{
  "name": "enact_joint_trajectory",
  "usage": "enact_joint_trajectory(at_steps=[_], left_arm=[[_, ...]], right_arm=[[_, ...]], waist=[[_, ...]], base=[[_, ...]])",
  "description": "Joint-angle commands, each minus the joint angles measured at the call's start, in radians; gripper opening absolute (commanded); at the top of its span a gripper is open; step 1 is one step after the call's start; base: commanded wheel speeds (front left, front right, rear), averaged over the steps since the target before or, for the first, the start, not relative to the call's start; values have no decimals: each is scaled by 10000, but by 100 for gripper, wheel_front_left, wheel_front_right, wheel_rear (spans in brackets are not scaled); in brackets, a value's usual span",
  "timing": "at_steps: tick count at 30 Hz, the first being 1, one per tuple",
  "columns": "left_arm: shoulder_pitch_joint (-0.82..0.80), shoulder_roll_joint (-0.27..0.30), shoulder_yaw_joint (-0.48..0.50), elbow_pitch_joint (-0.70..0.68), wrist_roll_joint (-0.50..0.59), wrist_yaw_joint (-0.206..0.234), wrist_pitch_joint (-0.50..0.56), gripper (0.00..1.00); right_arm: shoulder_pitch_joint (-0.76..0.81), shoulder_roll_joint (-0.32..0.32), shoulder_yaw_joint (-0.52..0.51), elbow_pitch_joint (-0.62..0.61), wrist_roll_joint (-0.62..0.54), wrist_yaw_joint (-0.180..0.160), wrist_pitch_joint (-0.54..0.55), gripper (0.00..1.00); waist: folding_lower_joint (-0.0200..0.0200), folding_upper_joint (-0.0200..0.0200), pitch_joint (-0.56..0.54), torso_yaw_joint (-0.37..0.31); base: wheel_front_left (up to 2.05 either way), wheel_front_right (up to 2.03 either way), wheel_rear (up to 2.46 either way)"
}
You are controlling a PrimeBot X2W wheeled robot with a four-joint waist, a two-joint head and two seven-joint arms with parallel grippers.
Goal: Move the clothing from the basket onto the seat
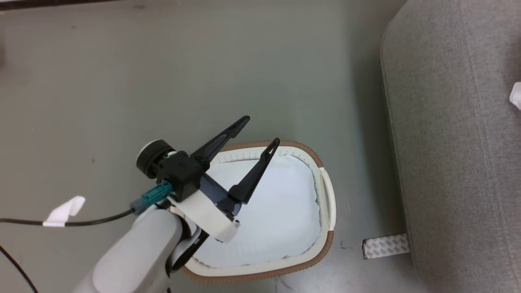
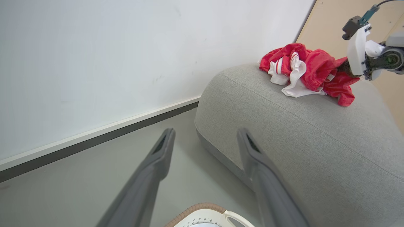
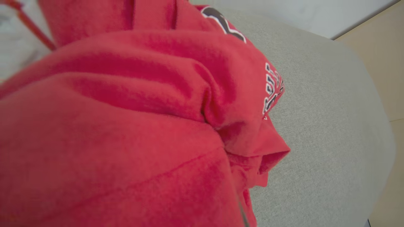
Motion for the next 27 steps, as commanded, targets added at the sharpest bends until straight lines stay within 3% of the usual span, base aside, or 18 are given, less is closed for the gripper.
enact_joint_trajectory(at_steps=[1, 2, 4, 16, 22, 27], left_arm=[[105, -9, 18, 46, -51, -13, -24, 100], [147, -22, 32, 85, -48, -14, -29, 100], [242, -85, 38, 173, -65, -16, -28, 100], [1638, -475, 713, 683, -234, 159, -34, 100], [2480, -645, 1398, 793, -288, 398, -33, 100], [3028, -631, 2206, 720, -371, 615, -34, 100]], right_arm=[[77, -10, 62, -39, 1, -26, 18, 20], [148, 9, 93, -69, 41, -26, 23, 35], [299, 16, 205, -143, 67, -27, -28, 100], [1743, -128, 1929, -817, 821, -27, 509, 100], [2725, -467, 2900, -2294, 1864, -27, 649, 100], [3494, -528, 3104, -3825, 2650, -27, 395, 100]], waist=[[-1, 0, -151, -31], [-1, 0, -251, -59], [-1, 0, -494, -123], [-1, 0, -3213, -559], [-1, 0, -4481, -536], [-1, 0, -5204, -276]], base=[[0, 0, 0], [0, 0, 0], [0, 0, 0], [0, 0, 0], [0, 0, 0], [0, 0, 0]])
